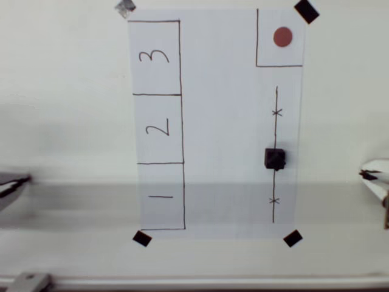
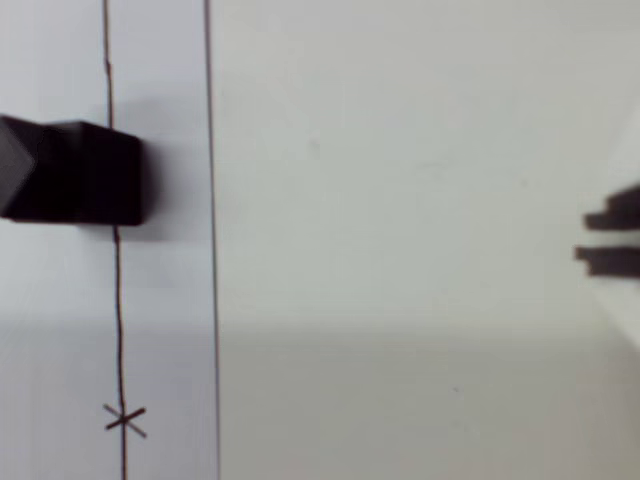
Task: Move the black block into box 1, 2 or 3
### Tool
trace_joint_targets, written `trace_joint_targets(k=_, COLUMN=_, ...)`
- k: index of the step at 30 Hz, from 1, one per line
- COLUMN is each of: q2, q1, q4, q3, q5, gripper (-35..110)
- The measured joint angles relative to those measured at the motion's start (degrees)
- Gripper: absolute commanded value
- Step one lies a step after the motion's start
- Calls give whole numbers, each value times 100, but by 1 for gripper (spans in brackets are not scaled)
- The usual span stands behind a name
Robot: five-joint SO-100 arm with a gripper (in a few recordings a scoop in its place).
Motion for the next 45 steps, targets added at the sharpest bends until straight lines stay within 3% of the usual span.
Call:
trace_joint_targets(k=19, q2=0, q1=0, q4=0, q3=0, q5=-483, gripper=0)
trace_joint_targets(k=24, q2=-369, q1=0, q4=-105, q3=-35, q5=-536, gripper=6)
trace_joint_targets(k=33, q2=-2549, q1=-70, q4=-246, q3=-1512, q5=-193, gripper=8)
trace_joint_targets(k=45, q2=-5581, q1=-70, q4=-1318, q3=-3516, q5=70, gripper=14)
